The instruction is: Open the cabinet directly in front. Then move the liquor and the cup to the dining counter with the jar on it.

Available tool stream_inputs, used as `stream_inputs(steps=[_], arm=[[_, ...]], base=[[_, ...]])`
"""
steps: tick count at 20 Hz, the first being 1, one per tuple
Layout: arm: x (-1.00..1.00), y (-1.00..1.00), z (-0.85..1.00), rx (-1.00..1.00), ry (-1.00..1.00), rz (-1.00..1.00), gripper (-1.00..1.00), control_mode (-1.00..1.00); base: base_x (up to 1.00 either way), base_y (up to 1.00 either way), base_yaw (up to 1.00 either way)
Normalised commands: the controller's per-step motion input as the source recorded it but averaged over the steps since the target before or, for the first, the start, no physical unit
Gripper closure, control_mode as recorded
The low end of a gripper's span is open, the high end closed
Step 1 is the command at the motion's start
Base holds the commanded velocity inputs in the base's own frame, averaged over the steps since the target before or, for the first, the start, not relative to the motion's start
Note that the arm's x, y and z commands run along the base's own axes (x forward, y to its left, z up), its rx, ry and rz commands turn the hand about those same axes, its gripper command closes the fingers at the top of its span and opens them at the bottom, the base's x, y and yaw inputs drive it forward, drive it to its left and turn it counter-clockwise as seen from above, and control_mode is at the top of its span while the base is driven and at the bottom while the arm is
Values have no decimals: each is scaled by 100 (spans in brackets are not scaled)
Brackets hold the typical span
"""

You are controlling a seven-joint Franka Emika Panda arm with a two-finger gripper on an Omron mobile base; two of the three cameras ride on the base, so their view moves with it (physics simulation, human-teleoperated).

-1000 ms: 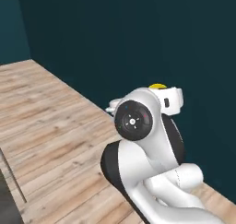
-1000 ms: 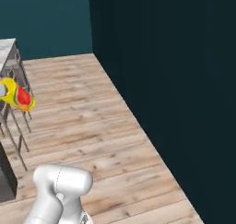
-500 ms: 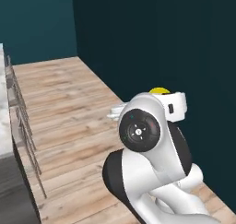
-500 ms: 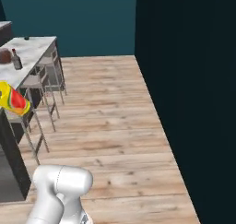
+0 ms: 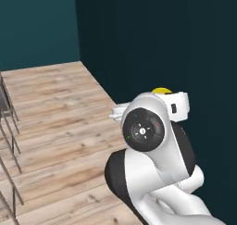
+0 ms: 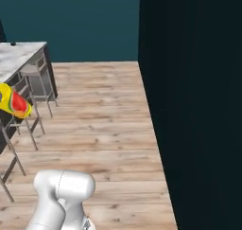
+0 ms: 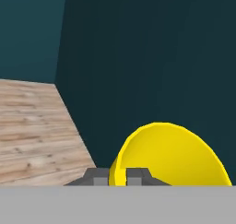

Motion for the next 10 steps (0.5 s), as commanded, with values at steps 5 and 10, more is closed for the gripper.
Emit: stream_inputs(steps=[5, 10], arm=[[0, 0, 0, 0, 0, 0, 100, 100], [0, 0, 0, 0, 0, 0, 100, 100]], base=[[100, -20, 17], [100, 0, 14]])
